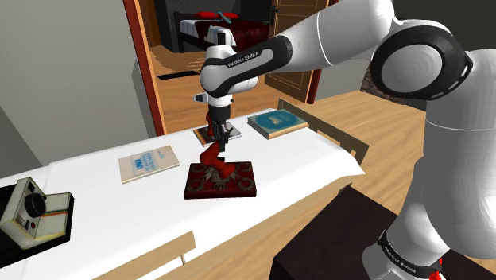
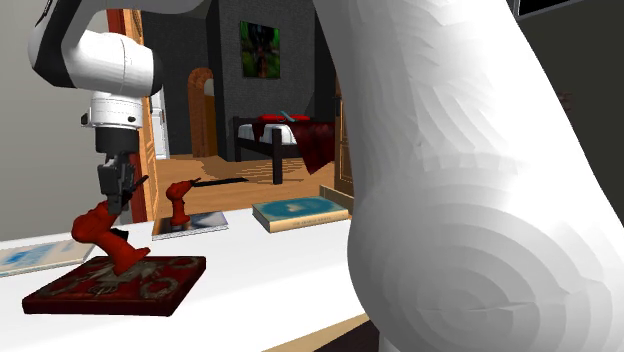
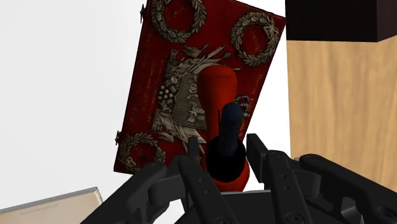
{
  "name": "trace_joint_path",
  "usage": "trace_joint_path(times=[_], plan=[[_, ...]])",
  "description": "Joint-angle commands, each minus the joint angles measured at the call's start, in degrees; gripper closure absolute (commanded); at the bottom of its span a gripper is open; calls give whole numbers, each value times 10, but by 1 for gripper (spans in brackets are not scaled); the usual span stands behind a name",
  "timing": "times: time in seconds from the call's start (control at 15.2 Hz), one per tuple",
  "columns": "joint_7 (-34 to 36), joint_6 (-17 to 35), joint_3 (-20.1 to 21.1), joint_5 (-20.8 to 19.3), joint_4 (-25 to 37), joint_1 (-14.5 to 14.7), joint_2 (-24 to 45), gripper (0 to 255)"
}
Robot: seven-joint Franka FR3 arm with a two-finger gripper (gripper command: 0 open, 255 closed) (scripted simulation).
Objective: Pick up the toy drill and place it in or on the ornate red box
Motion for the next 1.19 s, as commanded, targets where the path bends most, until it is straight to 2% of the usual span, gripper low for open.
trace_joint_path(times=[0.0,0.53,0.59,0.92,1.12], plan=[[-3,13,1,2,-9,-1,8,255],[-3,13,0,2,-9,0,8,255],[-4,12,0,2,-9,-1,6,0],[-3,13,0,2,-9,0,8,0],[1,-39,-3,-4,30,-4,-6,0]])
